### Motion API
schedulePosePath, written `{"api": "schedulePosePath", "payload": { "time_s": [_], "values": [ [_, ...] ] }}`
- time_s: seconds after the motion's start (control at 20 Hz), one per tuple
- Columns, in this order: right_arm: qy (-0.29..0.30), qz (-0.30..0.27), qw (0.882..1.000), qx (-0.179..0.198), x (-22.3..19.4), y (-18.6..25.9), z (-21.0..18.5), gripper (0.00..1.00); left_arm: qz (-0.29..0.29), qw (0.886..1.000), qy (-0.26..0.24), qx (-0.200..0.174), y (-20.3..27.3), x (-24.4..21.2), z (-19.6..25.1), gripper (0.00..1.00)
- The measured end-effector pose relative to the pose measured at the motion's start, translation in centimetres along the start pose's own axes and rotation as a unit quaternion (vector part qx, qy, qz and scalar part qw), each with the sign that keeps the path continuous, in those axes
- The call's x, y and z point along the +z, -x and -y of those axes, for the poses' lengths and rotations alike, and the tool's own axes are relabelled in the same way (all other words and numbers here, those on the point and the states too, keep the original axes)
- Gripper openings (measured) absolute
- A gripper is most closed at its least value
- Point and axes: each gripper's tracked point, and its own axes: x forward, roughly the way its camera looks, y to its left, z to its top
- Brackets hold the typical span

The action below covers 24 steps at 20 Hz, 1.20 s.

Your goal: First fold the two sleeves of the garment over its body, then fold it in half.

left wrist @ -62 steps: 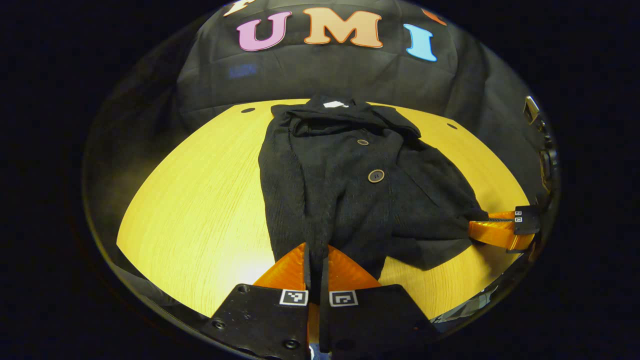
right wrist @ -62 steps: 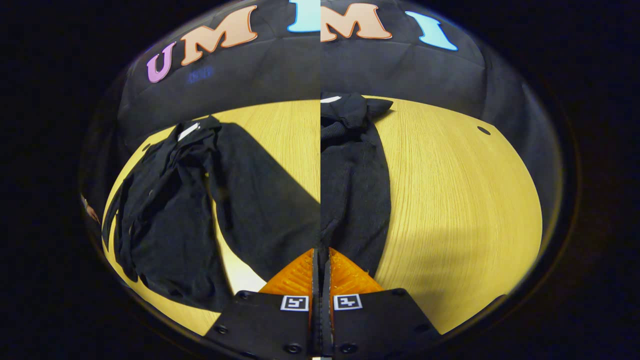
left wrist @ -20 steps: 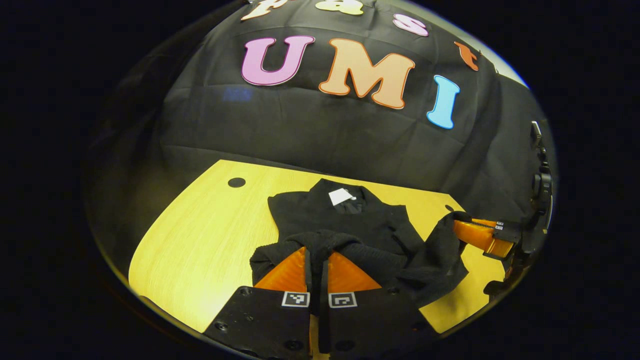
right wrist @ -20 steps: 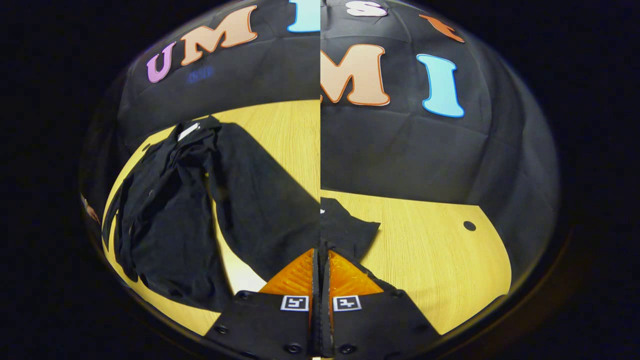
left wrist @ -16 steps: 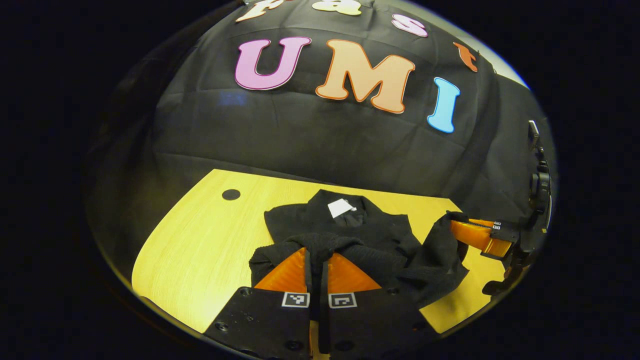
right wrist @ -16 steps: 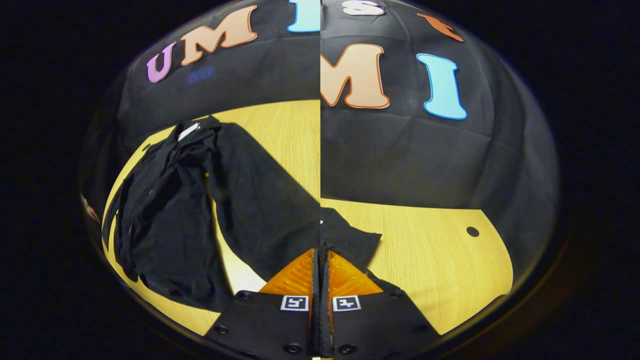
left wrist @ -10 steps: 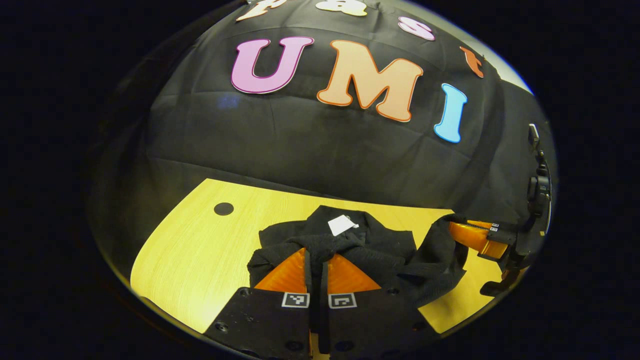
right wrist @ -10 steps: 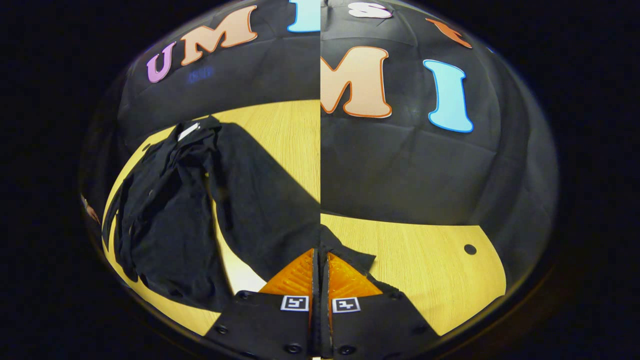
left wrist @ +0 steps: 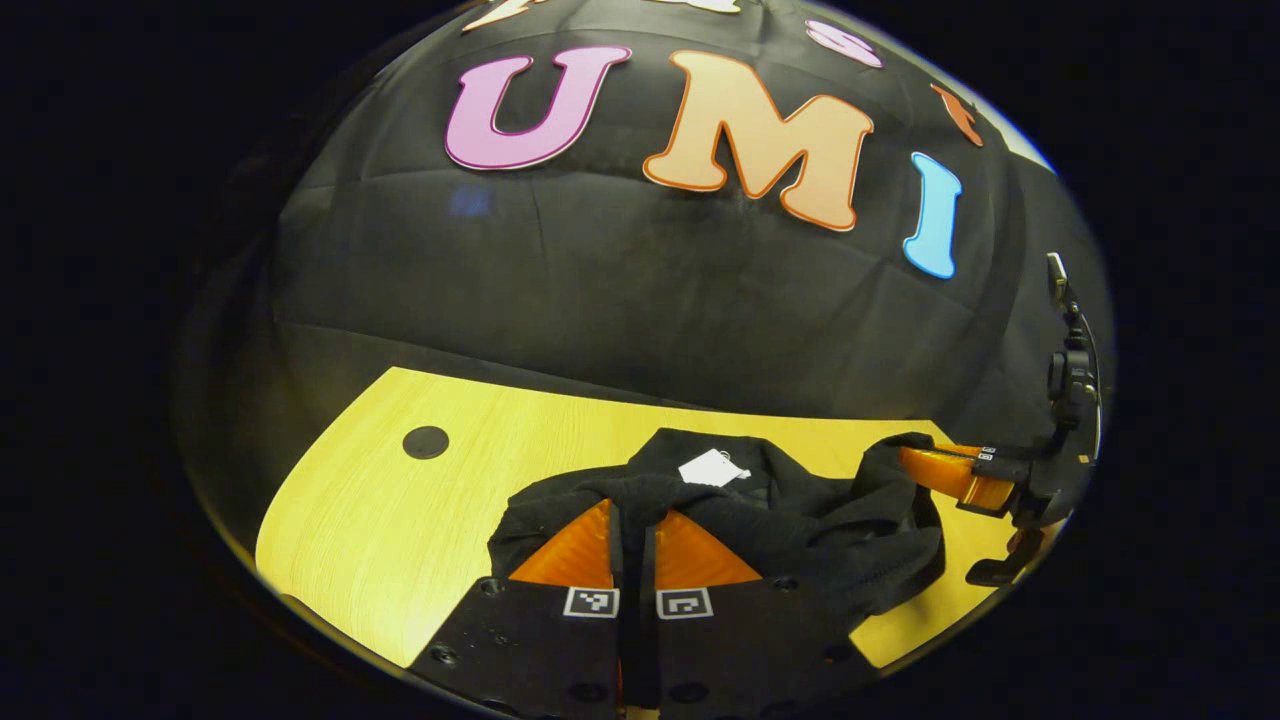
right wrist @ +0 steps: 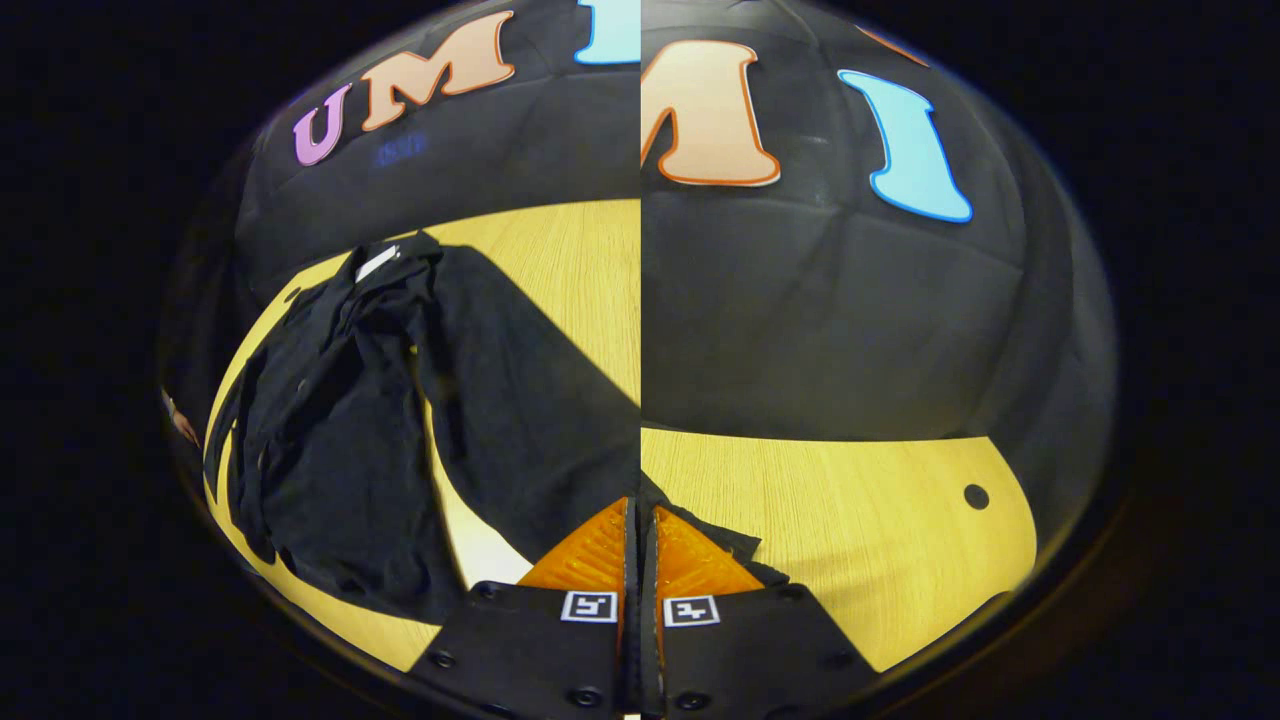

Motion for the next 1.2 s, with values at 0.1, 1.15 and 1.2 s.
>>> {"api": "schedulePosePath", "payload": {
  "time_s": [0.1,1.15,1.2],
  "values": [
    [0.005,-0.007,1.0,-0.003,-0.7,-1.3,0.3,0.03,0.004,1.0,-0.013,0.003,-1.7,-0.2,-0.4,0.0],
    [0.034,0.006,0.999,-0.011,-0.3,2.0,0.4,0.02,0.059,0.998,-0.029,0.004,-0.5,3.1,0.7,0.96],
    [0.044,0.017,0.999,-0.015,0.5,3.0,0.4,0.02,0.066,0.997,-0.035,0.011,0.4,3.9,0.7,0.96]
  ]
}}
